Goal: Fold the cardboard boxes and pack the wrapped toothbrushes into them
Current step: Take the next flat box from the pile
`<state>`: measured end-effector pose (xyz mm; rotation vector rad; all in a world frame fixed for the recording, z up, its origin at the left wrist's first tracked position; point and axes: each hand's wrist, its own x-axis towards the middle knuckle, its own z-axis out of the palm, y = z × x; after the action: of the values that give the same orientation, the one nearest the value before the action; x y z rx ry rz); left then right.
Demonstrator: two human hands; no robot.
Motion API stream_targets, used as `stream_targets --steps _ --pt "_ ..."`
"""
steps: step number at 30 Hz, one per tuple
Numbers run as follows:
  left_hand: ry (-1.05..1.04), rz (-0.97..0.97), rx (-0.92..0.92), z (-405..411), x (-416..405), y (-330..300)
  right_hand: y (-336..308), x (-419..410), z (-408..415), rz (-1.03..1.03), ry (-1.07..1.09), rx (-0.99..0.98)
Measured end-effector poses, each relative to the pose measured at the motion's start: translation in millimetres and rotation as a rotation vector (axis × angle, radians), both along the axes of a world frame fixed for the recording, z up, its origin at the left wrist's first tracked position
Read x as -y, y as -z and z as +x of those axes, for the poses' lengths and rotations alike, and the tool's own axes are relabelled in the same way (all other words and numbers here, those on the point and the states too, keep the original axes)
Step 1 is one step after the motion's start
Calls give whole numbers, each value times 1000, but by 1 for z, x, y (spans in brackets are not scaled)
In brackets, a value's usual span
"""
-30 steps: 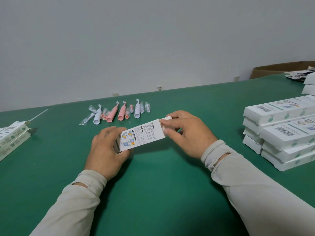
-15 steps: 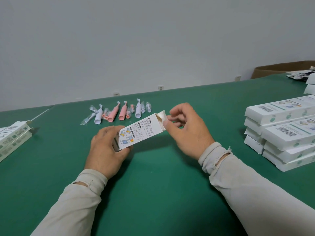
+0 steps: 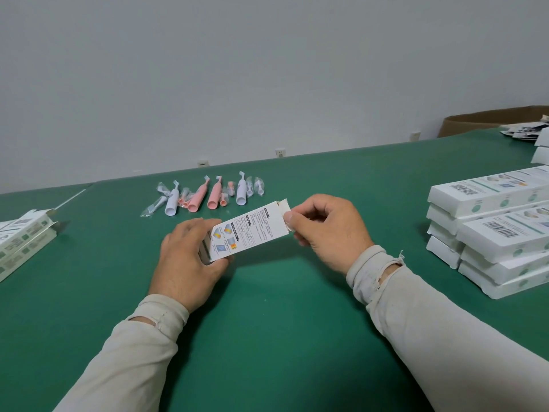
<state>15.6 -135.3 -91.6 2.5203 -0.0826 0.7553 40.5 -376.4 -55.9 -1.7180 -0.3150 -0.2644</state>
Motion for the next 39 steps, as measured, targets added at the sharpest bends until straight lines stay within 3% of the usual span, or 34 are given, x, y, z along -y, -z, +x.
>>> stream_targets --steps 22,25,30,39 --pt "-39 -27 -47 -3 -2 -2 3 -3 -2 -128 -101 26" --pt "-44 -43 -89 -7 0 -3 10 -7 2 -73 -95 -39" --pt "83 -52 -92 -10 2 -2 13 2 19 129 122 -117" --pt "231 -325 -113 -19 11 -9 3 30 15 382 190 -327"
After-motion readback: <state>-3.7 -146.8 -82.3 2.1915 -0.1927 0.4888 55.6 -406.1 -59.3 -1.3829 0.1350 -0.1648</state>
